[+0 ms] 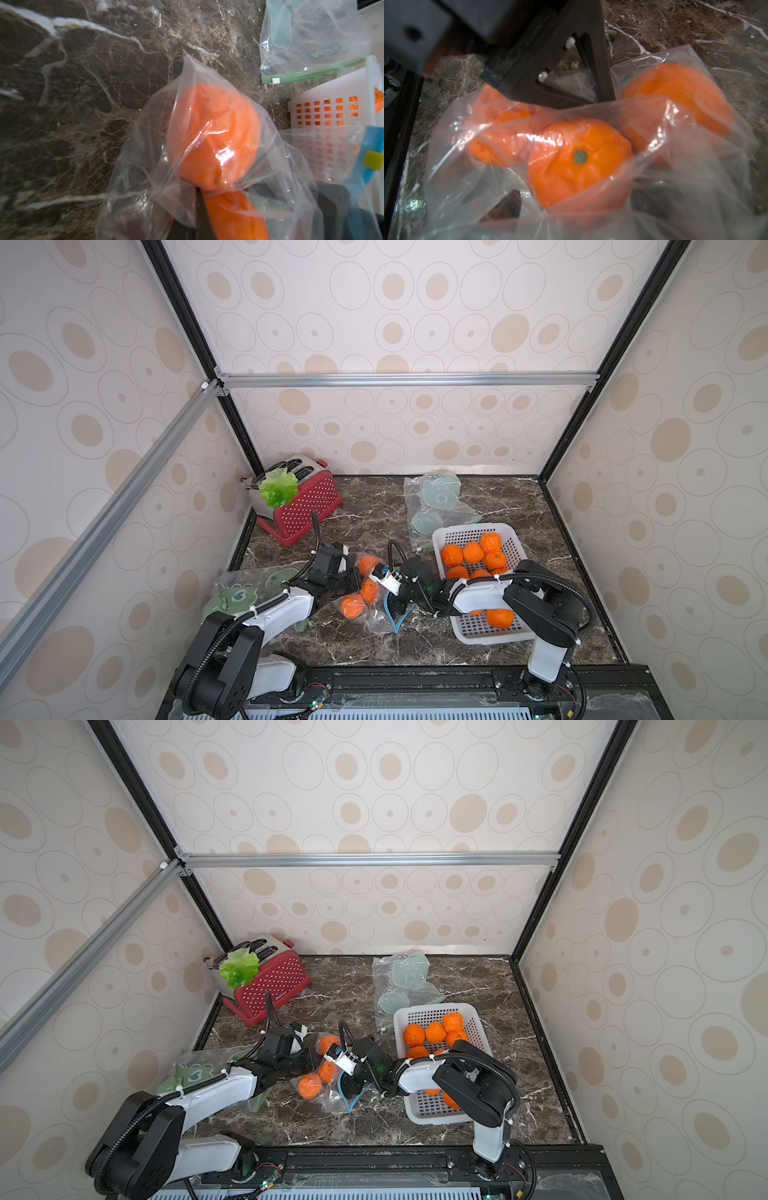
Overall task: Open the zip-top bag and take out the orange
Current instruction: Pick up the orange from the zipper food storage bag.
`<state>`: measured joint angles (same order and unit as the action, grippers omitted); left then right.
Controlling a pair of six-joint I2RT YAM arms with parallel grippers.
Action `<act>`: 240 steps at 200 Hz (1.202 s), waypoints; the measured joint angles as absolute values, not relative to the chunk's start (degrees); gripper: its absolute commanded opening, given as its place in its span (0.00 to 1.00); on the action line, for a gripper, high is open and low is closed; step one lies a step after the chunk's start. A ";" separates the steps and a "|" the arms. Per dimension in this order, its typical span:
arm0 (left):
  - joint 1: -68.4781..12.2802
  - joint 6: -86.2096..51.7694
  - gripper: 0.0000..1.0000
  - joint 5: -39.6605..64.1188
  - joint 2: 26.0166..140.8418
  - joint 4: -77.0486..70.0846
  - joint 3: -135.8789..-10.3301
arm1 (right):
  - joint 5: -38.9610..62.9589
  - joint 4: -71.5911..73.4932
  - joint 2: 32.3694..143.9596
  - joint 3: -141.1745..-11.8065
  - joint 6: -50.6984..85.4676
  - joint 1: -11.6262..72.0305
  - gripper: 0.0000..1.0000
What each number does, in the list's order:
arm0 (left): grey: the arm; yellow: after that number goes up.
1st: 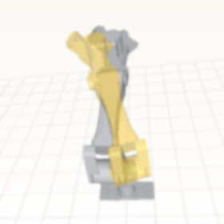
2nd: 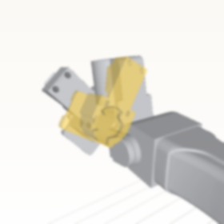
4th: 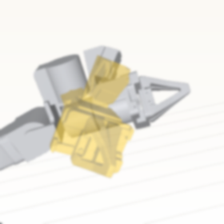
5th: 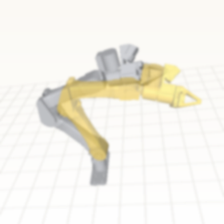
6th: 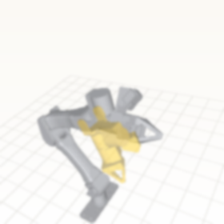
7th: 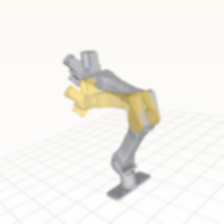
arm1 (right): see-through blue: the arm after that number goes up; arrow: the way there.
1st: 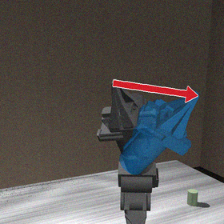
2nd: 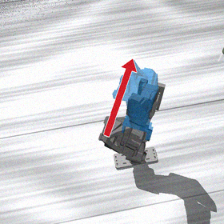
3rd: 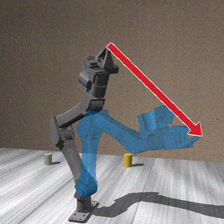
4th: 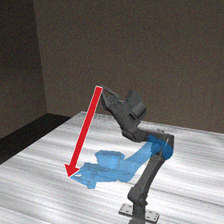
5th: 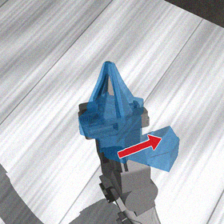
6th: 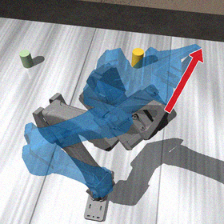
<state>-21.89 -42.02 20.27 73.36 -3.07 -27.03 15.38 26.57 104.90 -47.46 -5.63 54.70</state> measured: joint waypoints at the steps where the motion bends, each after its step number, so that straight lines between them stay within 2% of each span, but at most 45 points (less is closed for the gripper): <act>1: -21.89 -42.02 0.00 20.29 73.36 -3.07 -27.03 | 15.35 26.57 104.92 -47.53 -5.63 54.70 0.86; 47: -21.85 -42.02 0.00 21.10 73.63 -3.22 -27.03 | 15.49 28.14 107.83 -50.68 -5.41 54.70 0.82; 97: -21.74 -42.02 0.00 21.28 73.38 -3.07 -27.03 | 15.51 27.88 108.57 -51.27 -5.93 54.70 0.58; 129: -21.76 -42.02 0.00 20.21 71.26 -0.82 -27.03 | 14.44 25.67 106.02 -50.54 -6.55 54.70 0.48; 240: -22.63 -42.22 0.00 13.93 62.96 4.16 -27.03 | 8.97 9.63 82.08 -43.24 -8.80 53.84 0.48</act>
<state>-22.63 -42.22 13.93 62.96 4.16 -27.03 8.97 9.63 82.08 -43.24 -8.80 53.84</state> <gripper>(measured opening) 0.043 0.669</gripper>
